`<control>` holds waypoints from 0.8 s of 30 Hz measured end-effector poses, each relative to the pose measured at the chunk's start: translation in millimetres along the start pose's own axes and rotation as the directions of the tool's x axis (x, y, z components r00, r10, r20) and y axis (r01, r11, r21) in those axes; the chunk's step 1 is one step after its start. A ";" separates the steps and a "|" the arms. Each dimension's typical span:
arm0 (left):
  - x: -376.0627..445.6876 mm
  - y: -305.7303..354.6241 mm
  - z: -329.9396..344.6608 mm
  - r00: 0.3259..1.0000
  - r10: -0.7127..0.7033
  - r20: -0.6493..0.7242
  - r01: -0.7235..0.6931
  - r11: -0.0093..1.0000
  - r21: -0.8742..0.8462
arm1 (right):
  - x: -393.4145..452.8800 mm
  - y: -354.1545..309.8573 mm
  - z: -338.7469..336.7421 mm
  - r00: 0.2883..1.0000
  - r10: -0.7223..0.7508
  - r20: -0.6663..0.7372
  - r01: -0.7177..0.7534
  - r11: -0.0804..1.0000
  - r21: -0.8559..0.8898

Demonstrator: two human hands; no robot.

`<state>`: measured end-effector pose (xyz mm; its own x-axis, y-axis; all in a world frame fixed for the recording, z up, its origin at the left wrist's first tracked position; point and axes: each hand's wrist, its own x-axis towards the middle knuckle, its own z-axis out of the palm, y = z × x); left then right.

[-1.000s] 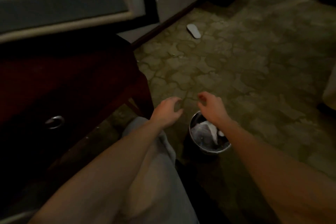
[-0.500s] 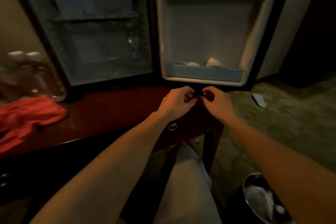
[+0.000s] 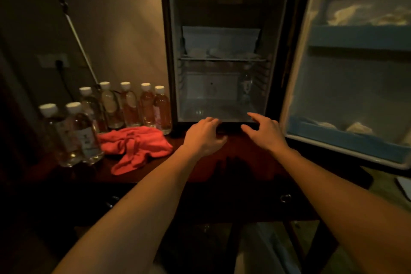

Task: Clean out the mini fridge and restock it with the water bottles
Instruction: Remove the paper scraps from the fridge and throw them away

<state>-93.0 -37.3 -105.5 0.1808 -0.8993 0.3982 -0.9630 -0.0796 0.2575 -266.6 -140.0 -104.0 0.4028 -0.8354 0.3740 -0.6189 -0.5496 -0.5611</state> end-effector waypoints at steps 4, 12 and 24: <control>19.3 -28.5 -0.3 0.998 -0.059 -0.017 0.058 0.998 -0.040 | 35.1 -16.9 14.1 1.000 0.019 0.010 -0.019 1.000 0.016; 85.3 -69.4 21.2 0.991 -0.132 0.027 0.134 0.982 -0.133 | 114.7 -22.1 43.7 0.997 0.061 0.050 -0.064 0.997 0.050; 166.6 -99.8 43.9 0.980 -0.197 0.008 0.196 0.967 -0.163 | 201.8 -2.6 64.3 0.999 0.034 -0.027 -0.033 0.999 0.035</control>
<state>24.5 -198.1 -103.5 0.3655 -0.8693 0.3328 -0.8632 -0.1828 0.4706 -140.4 -307.5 -74.5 0.3630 -0.8531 0.3747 -0.6082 -0.5216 -0.5983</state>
